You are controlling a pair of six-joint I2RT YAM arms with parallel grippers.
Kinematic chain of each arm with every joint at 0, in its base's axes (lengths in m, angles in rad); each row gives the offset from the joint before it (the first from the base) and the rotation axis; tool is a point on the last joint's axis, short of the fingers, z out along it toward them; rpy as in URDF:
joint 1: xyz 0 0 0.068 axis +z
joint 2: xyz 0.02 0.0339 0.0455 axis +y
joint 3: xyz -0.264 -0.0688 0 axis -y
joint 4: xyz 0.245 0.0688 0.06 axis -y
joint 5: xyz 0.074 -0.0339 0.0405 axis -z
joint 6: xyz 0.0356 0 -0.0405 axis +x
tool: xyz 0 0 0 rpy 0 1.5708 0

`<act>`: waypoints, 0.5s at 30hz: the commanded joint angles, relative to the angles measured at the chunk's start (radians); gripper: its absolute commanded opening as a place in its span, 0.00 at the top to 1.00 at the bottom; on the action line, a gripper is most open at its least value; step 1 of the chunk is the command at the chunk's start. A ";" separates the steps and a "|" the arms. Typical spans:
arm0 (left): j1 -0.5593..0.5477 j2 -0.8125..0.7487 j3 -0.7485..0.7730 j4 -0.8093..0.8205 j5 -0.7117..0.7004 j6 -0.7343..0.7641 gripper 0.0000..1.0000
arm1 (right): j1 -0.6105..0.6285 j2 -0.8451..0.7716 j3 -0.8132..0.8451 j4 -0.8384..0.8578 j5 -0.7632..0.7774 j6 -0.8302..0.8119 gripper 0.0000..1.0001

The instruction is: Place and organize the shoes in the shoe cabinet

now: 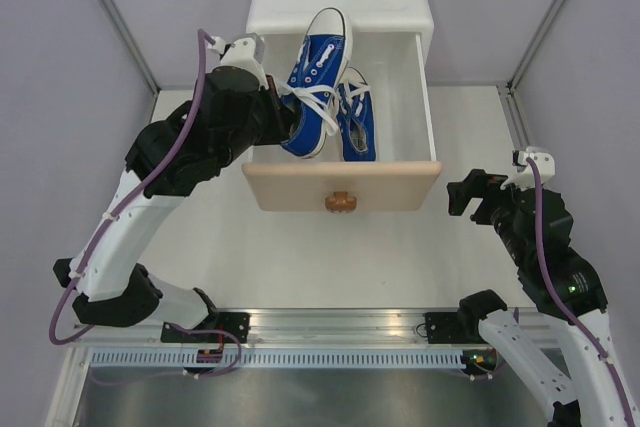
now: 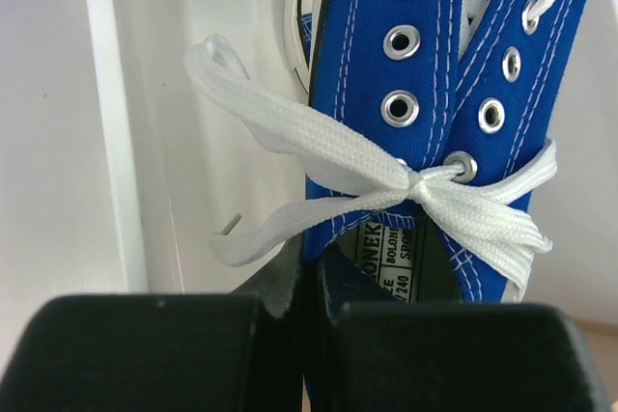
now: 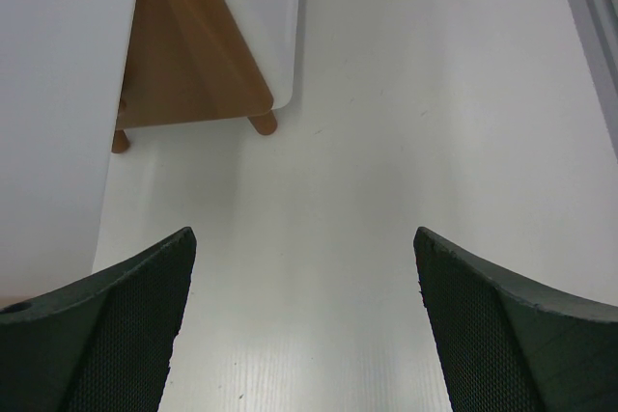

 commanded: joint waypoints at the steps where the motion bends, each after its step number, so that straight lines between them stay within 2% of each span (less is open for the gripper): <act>1: -0.033 -0.016 0.005 0.067 -0.048 0.006 0.98 | 0.005 0.002 0.018 0.020 0.006 0.000 0.03; 15: -0.039 0.024 -0.013 -0.054 -0.158 -0.046 0.98 | 0.005 0.021 0.020 0.017 0.012 -0.006 0.03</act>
